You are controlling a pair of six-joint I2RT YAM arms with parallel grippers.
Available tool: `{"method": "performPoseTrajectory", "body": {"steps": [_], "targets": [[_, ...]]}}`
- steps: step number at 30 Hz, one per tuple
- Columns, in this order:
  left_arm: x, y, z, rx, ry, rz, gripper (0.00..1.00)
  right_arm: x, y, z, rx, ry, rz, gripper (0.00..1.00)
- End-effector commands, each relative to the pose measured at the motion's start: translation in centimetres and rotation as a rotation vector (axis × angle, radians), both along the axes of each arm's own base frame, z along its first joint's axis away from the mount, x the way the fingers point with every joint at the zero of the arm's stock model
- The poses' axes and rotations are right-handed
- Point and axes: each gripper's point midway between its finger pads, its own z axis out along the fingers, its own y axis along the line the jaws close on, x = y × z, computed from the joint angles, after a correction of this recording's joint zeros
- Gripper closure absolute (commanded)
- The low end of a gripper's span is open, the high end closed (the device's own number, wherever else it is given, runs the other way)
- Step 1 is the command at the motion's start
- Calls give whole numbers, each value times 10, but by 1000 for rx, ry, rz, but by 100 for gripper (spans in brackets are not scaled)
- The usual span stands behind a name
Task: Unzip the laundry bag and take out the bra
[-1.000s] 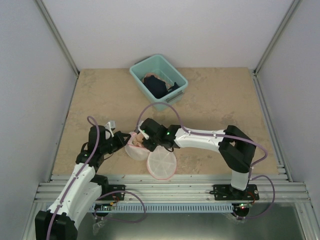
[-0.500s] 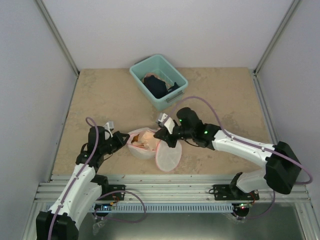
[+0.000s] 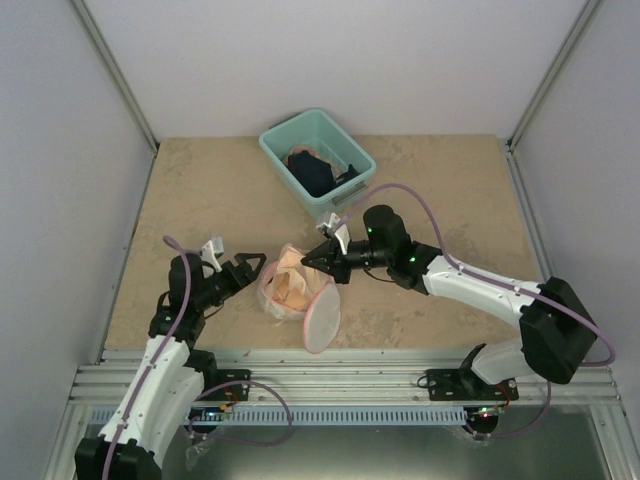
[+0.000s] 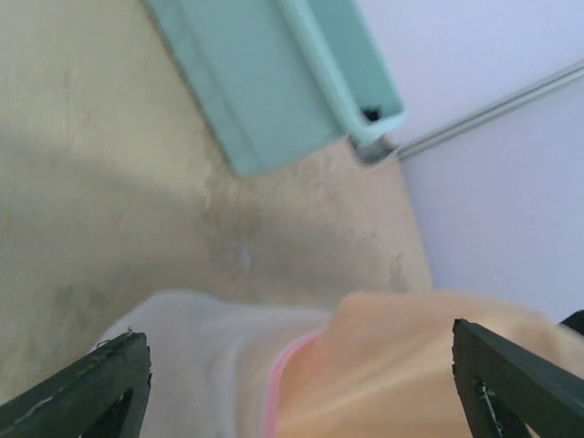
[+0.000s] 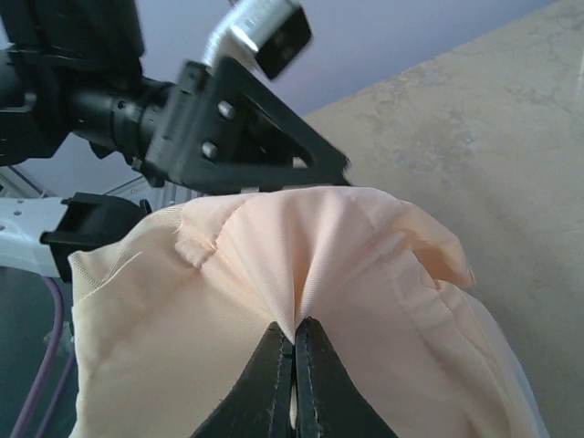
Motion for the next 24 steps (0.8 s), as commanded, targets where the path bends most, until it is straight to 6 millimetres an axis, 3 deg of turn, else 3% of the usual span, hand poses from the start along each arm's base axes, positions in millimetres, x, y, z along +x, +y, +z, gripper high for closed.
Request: {"method": "performPoseTrajectory", "body": {"steps": [1,5,7,10,15,20,24], "targets": [[12,11,86,41,-336,35,8,1,2,32,67,1,21,100],[-6,-5,139,200,-639,-112,13,-1,0,45,49,0,24,100],[-28,-22,152,332,-809,-279,16,-3,0,55,54,-3,35,99],[-57,-36,149,602,-1029,-494,16,-8,0,69,73,-17,66,99],[-60,-33,139,928,-1140,-646,11,-22,2,80,72,-56,169,100],[-64,-42,140,984,-1173,-732,8,-39,11,89,46,-146,295,100],[-72,-52,140,944,-1199,-790,12,-35,22,98,41,-179,327,99]]}}
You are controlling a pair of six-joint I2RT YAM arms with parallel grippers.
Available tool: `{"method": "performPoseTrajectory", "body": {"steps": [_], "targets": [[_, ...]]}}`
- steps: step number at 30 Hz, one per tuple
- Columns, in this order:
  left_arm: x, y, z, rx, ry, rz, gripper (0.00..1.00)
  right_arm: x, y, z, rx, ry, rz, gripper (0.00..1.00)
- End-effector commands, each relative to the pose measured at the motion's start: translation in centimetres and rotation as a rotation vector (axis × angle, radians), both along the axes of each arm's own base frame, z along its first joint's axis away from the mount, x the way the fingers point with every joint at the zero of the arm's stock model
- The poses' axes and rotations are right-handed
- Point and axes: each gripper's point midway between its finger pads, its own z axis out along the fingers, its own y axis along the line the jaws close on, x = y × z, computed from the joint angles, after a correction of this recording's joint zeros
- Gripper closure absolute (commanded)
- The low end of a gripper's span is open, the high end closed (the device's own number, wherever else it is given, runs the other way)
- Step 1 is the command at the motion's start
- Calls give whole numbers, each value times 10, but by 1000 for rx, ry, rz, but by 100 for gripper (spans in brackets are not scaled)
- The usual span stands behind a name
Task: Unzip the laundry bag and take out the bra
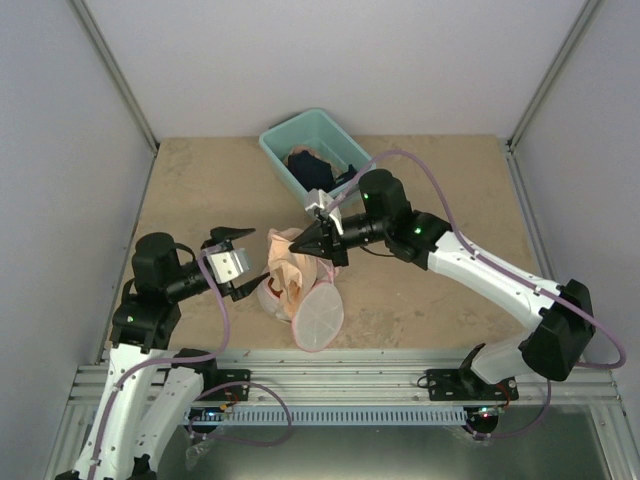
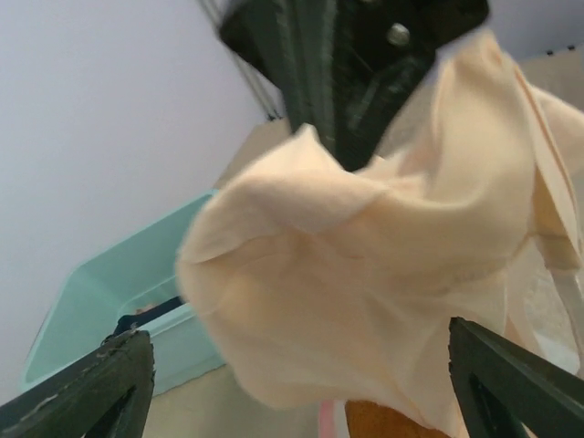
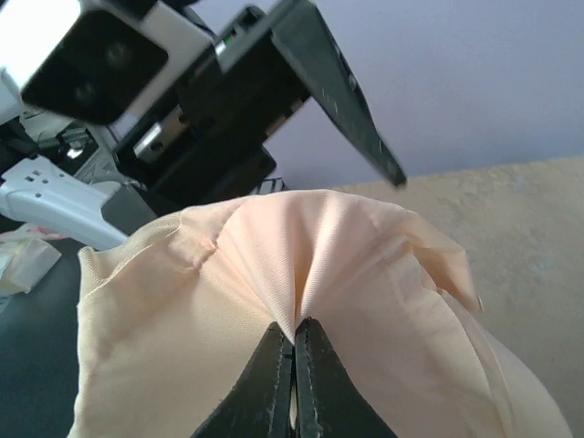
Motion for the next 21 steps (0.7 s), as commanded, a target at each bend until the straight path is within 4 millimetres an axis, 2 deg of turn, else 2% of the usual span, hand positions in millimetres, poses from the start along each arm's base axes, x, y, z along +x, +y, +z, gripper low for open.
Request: {"method": "performPoseTrajectory", "body": {"steps": [1,6,14,16,18,20,21], "targets": [[-13,-8,-1,56,-48,-88,13,-8,9,-1,-28,-46,100,99],[-16,-10,13,30,-74,-98,18,-7,21,-5,-39,-52,157,99],[-17,-7,26,31,-132,-72,19,-23,31,-16,-41,-76,287,99],[-19,-7,23,53,-140,-84,21,-25,32,-16,-39,-74,296,99],[-25,-9,17,71,-135,-116,29,-25,34,-14,-35,-79,298,100],[-27,-10,12,80,-125,-132,44,-26,36,-11,-29,-85,306,99],[-29,-10,10,85,-124,-141,57,-25,36,-10,-27,-89,306,99]]}}
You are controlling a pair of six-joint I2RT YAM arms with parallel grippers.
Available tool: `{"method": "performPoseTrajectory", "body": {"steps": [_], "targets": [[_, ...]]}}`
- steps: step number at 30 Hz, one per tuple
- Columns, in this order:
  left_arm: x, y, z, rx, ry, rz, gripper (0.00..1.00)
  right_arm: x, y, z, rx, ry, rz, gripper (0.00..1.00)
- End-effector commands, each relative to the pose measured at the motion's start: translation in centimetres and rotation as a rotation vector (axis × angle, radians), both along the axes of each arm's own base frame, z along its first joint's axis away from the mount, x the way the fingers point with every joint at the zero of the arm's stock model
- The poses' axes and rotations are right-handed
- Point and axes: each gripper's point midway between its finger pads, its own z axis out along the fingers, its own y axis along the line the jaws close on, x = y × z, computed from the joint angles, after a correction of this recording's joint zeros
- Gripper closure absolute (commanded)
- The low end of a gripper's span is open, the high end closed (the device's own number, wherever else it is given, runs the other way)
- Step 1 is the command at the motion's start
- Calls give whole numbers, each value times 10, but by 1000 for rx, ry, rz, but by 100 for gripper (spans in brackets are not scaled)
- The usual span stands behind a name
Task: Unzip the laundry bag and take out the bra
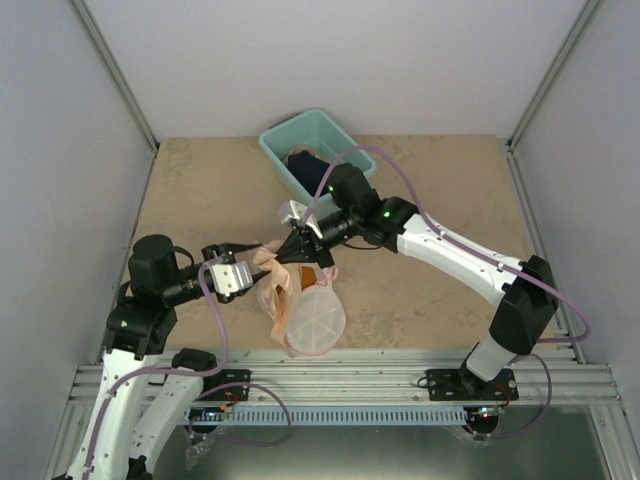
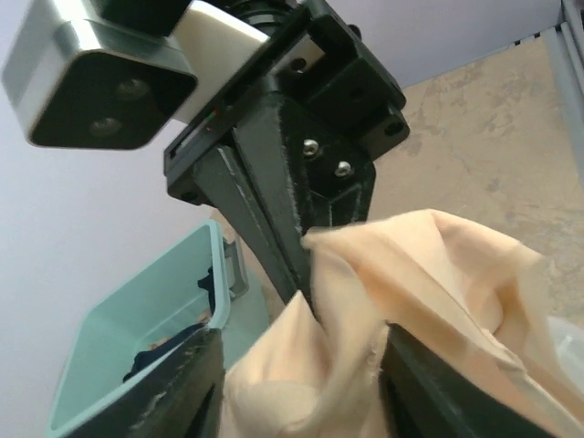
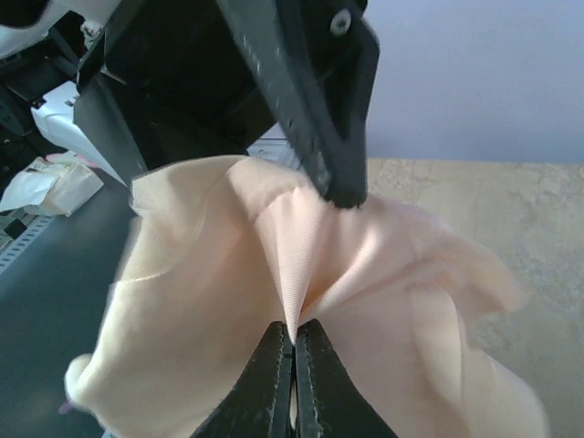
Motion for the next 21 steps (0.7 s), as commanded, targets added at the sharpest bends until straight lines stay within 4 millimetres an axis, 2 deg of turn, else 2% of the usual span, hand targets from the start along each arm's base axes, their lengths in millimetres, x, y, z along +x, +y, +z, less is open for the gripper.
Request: {"method": "performPoseTrajectory", "body": {"steps": [1,4,5,8,9,11,13,15,17,21], "targets": [[-11,-3,0,31,-35,-59,65,-11,5,16,43,-18,68,99],[-14,-3,6,21,-37,-59,94,-7,6,16,43,-32,53,99],[-15,-3,8,17,-33,-60,100,-6,6,16,44,-36,46,99],[-18,-3,9,14,-33,-60,100,0,8,17,41,-43,16,98],[-19,-2,8,17,-35,-57,100,4,8,17,40,-45,1,95],[-14,0,14,-4,-46,-17,100,15,9,17,29,-56,-62,83],[1,6,33,-89,-49,74,100,32,8,17,9,-72,-156,66],[17,14,60,-224,-30,184,100,53,1,19,-4,-88,-262,56],[35,28,91,-356,-48,303,100,70,-11,23,-6,-88,-356,53],[62,57,119,-535,6,509,100,103,-44,29,-10,-110,-580,45]]}}
